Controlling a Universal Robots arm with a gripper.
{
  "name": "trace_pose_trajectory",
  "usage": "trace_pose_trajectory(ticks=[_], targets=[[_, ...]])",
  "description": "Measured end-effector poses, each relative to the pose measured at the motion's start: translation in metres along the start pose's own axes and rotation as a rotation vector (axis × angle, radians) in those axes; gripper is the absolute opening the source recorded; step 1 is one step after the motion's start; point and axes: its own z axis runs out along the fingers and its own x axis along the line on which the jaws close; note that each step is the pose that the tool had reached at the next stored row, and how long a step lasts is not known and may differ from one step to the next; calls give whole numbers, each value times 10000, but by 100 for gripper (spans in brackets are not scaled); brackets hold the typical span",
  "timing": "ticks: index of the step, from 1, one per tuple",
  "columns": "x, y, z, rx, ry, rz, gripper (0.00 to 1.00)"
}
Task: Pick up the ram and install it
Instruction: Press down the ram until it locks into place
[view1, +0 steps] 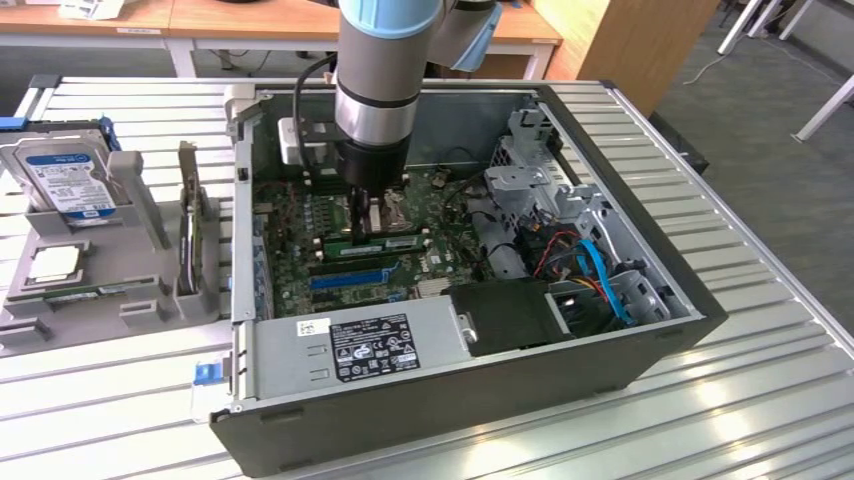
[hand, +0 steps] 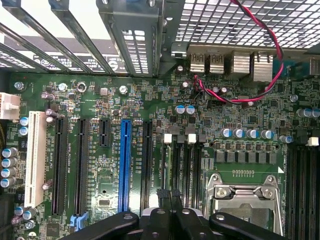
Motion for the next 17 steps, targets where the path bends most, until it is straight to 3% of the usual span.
trace_pose_trajectory(ticks=[17], targets=[[1,0,7,0,0,0,10]])
